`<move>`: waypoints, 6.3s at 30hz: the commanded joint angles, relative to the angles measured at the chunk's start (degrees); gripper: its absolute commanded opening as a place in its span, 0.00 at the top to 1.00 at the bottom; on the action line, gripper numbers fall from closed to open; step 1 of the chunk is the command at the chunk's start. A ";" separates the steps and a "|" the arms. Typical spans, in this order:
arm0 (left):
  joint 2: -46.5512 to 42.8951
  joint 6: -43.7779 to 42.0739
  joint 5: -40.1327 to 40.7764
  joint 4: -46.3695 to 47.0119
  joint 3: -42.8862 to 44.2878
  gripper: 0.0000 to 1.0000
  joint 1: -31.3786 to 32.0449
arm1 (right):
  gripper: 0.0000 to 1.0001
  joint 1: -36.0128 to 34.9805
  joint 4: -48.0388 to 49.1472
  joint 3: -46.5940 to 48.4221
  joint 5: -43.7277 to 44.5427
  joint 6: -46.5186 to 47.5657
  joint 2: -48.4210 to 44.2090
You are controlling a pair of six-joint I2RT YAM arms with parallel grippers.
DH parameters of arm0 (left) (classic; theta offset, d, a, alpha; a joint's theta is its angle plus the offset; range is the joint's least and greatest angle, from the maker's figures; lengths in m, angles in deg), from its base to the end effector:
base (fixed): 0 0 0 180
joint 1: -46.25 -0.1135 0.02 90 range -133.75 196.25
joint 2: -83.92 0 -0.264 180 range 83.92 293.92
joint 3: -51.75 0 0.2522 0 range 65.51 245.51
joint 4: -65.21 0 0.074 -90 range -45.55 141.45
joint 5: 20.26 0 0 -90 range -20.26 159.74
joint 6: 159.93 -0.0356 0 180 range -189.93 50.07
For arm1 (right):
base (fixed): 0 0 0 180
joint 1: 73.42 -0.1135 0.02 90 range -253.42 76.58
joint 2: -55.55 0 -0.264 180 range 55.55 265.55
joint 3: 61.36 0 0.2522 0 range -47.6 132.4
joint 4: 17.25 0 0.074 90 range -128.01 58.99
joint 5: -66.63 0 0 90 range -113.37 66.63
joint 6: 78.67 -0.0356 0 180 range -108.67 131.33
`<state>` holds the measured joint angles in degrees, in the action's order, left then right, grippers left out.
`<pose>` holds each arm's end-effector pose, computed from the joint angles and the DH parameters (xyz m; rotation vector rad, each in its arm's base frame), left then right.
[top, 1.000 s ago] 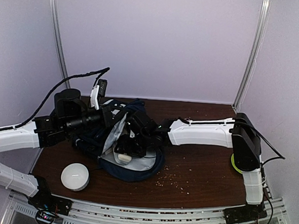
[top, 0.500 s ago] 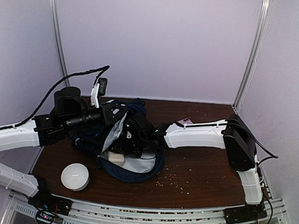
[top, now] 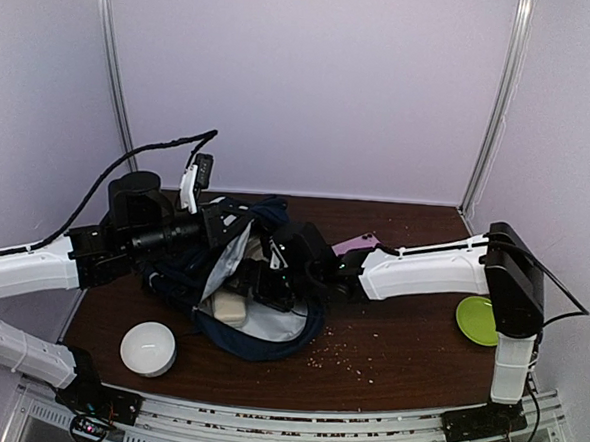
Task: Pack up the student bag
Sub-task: Place the stationery in the student bag.
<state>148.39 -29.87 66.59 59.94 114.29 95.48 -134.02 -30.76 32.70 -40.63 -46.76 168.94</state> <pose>0.1728 -0.2035 0.3295 0.1925 1.8396 -1.1818 0.2134 0.4003 0.2138 -0.2641 2.5206 1.3791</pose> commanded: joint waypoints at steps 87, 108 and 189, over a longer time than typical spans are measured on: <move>1.85 0.49 -2.41 12.06 5.37 1.00 0.60 | 0.47 0.29 -11.47 8.07 5.76 6.99 11.53; 2.99 2.13 -3.67 13.30 4.48 1.00 0.60 | 0.74 4.21 24.16 4.09 -2.90 -12.25 8.46; -0.63 1.97 2.30 10.61 4.59 1.00 -1.33 | 0.38 5.12 14.71 -11.37 -7.67 -9.98 -6.94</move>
<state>152.24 -26.05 66.59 62.34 116.65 94.39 -129.61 -12.05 25.85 -50.05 -62.38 168.72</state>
